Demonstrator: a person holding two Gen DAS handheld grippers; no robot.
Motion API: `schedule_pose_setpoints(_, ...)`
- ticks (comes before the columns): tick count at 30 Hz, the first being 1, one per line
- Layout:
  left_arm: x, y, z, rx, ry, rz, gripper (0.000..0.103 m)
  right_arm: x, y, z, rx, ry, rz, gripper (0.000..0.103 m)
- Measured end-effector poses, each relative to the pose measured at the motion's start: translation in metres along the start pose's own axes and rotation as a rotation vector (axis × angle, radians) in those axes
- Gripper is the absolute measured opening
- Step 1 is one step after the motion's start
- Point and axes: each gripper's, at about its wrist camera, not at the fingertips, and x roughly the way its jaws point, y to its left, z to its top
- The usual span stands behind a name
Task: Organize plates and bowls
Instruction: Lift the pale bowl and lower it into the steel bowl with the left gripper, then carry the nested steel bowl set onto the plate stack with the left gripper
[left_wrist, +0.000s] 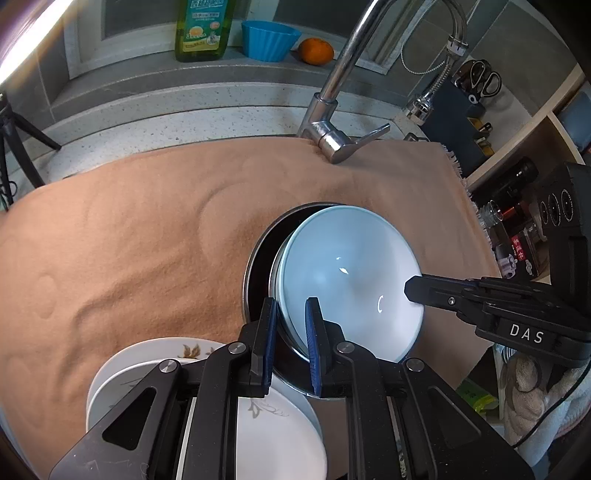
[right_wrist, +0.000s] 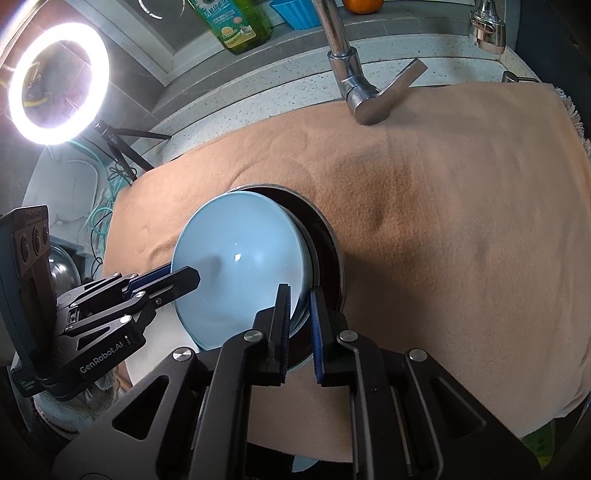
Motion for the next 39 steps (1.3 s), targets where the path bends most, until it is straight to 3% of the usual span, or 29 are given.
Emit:
schedule_pose_setpoints(4,-0.007,0.003,0.0,-0.002,-0.012,-0.007,0.014,-0.005,-0.001,-0.002,-0.003,-0.013,0.006,0.011)
schedule_pose_setpoints(10,-0.024,0.021,0.0,-0.054,-0.057,-0.033,0.014,-0.021,-0.011,-0.003,0.039,-0.064,0.051,0.024)
schedule_pose_setpoints(17,-0.017,0.047,-0.003,-0.149,-0.033,-0.075,0.014,-0.021,-0.037,-0.01,0.143,-0.09,0.095,0.024)
schedule_pose_setpoints(35,0.008,0.047,-0.006,-0.168,0.039,-0.121,0.012,0.013,-0.049,-0.013,0.201,-0.025,0.152,0.024)
schedule_pose_setpoints(39,0.012,0.047,-0.007,-0.168,0.049,-0.133,0.009,0.016,-0.05,-0.012,0.206,-0.022,0.17,0.017)
